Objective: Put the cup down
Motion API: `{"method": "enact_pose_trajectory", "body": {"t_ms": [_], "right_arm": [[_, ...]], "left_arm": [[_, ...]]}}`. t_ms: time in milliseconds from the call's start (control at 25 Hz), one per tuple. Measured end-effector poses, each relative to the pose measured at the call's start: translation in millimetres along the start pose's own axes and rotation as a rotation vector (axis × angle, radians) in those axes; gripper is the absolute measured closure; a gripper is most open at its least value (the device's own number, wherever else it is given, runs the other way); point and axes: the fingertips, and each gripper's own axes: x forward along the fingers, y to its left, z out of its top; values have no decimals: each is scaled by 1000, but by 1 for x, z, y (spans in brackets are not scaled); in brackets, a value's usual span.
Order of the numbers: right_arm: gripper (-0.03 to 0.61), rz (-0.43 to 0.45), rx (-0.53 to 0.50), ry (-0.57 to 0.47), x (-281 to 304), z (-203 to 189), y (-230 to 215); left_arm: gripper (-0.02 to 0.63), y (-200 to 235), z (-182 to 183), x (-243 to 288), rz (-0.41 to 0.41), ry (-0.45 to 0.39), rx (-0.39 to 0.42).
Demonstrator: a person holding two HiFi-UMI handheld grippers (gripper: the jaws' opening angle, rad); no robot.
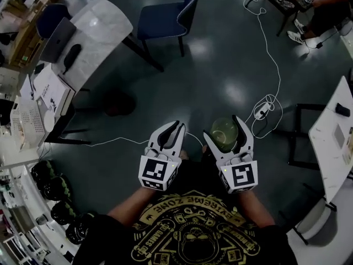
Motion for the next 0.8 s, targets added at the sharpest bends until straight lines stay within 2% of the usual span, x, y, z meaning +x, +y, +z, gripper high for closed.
{"method": "enact_pose_trajectory", "body": {"t_ms": [360, 520, 800], "right_arm": [[183, -142, 58, -44, -39, -1, -103], [183, -234, 81, -59, -61, 4, -153], [183, -345, 131, -176, -107, 10, -220]], "left_arm": [[551, -80, 32, 88, -151, 26, 106], [551, -121, 47, 123, -231, 34, 171], [551, -190, 76, 175, -346, 29, 278]]}}
